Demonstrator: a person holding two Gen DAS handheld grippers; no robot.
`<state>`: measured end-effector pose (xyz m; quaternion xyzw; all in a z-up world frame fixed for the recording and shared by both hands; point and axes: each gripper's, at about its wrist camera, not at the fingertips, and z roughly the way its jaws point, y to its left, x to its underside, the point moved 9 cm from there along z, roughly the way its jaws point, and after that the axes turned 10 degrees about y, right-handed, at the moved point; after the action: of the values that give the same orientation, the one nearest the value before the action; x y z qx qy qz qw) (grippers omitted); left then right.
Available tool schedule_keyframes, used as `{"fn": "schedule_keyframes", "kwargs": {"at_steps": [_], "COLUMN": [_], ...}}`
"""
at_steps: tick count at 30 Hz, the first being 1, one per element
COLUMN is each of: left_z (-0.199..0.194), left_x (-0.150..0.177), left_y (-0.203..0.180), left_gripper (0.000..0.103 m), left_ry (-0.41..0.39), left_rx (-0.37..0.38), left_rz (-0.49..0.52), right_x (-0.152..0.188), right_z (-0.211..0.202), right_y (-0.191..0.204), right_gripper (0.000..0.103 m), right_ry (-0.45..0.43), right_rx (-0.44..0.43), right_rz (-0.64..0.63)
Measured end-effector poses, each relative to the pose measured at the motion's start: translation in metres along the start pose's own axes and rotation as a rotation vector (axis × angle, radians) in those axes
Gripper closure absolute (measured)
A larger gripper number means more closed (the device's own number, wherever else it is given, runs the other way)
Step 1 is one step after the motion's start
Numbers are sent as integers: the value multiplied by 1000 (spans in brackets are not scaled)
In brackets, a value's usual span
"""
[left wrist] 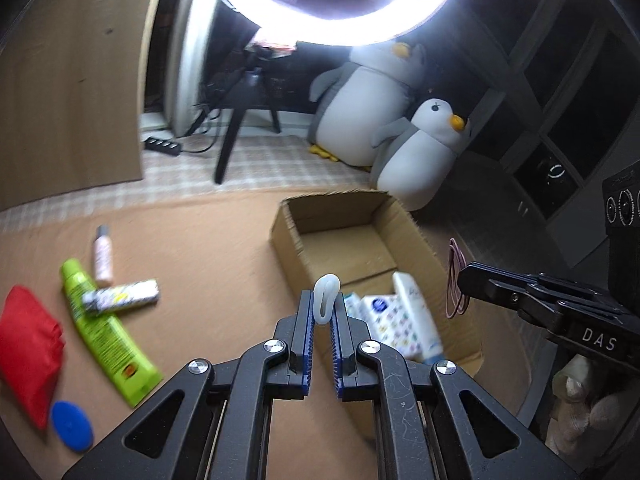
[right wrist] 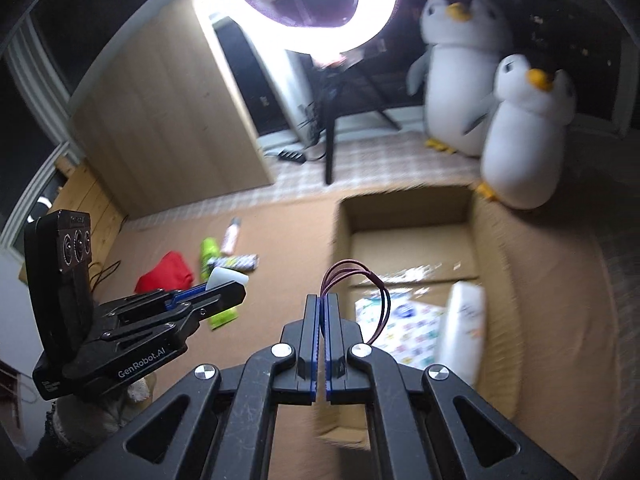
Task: Organize objects
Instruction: 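Carry the white cap into the box and open the left gripper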
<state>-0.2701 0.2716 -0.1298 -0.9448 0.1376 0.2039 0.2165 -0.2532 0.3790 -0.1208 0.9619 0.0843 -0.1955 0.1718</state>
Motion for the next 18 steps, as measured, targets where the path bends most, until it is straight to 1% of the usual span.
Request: {"fn": "schedule_keyframes", "kwargs": {"at_steps": [4, 7, 14, 15, 16, 18], "left_z": [24, 41, 68, 71, 73, 76], "left_x": [-19, -29, -46, -47, -48, -49], "left_y": [-21, -31, -41, -42, -42, -42], "left_gripper": [95, 95, 94, 92, 85, 75], "left_ry": [14, 24, 39, 39, 40, 35], "left_rx": [5, -5, -28, -28, -29, -30], "left_rz": [19, 32, 41, 44, 44, 44], "right_x": [-13, -18, -32, -33, -34, -37], "right_z": [-2, 1, 17, 18, 20, 23], "right_y": [-25, -41, -68, -71, -74, -80], "right_gripper": [101, 101, 101, 101, 101, 100], "right_ry": [-11, -10, 6, 6, 7, 13], "right_rx": [18, 24, 51, 56, 61, 58], "right_rz": [20, 34, 47, 47, 47, 59]}}
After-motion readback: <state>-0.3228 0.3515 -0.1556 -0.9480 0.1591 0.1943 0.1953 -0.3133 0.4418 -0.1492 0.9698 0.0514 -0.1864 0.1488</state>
